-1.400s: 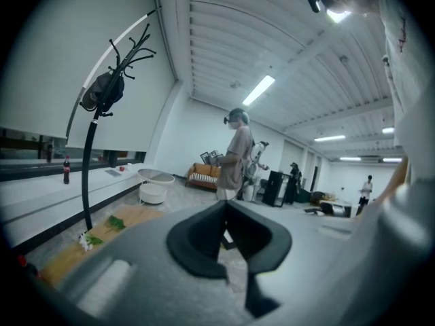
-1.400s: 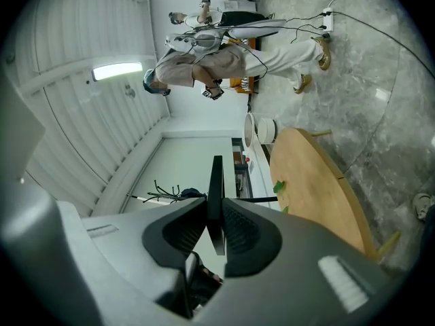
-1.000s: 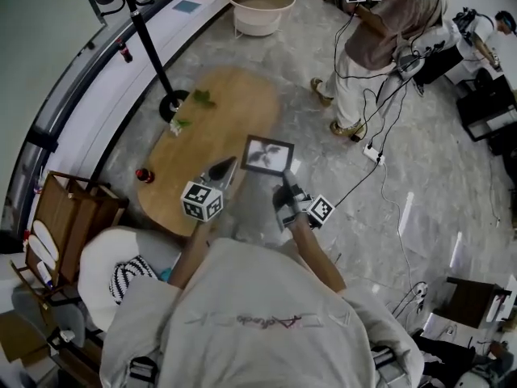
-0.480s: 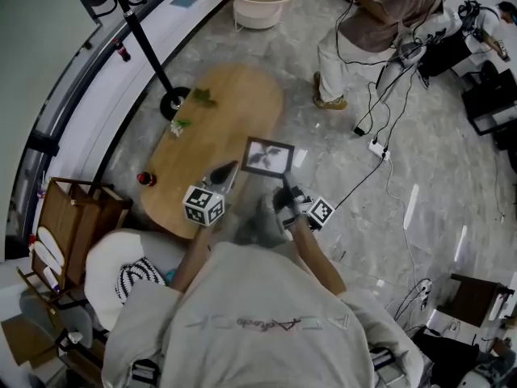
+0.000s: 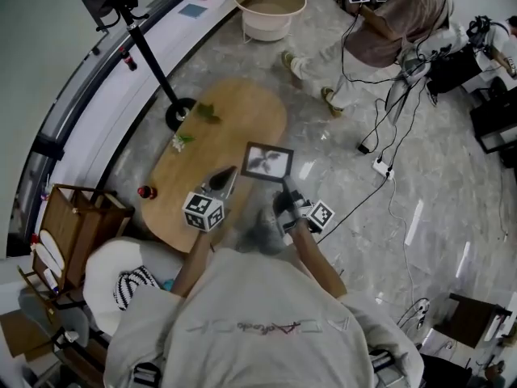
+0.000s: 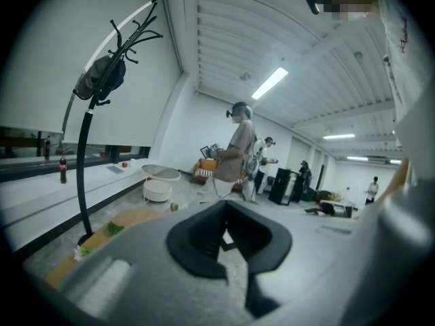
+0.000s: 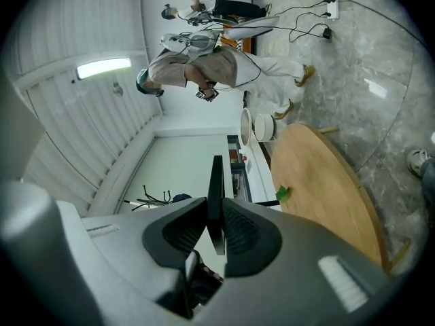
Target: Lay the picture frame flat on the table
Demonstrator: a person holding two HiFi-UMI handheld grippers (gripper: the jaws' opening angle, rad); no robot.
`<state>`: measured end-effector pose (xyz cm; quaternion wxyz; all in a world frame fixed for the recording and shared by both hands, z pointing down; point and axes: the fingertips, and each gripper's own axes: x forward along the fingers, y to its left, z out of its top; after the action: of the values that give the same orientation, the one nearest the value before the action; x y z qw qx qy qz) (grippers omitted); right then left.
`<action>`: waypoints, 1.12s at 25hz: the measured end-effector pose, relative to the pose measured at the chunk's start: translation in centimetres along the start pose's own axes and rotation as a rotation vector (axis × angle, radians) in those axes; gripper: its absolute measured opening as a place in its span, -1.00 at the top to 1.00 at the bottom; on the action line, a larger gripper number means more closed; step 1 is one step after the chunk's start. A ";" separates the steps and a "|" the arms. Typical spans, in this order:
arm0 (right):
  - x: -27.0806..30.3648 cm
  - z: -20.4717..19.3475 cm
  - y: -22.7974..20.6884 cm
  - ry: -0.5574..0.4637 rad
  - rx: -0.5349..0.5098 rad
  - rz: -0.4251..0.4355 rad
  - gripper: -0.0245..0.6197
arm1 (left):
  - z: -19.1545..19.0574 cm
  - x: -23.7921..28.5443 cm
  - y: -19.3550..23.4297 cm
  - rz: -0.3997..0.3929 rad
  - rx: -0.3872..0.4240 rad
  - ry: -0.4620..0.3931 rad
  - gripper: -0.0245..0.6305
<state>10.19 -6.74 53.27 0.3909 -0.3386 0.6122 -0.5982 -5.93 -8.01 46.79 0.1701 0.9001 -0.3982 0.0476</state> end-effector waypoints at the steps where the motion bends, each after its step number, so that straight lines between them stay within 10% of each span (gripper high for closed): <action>1: 0.5 0.7 0.0 0.006 0.000 0.000 0.70 | 0.4 0.7 0.1 0.006 0.002 -0.002 0.93; 28: 11.3 12.9 -0.8 0.121 0.032 0.011 0.70 | 4.7 14.2 4.1 0.125 0.014 -0.008 0.93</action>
<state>16.33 -22.77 53.47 0.3619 -0.2921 0.6269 -0.6251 0.43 -22.19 46.61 0.1589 0.8749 -0.4538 0.0574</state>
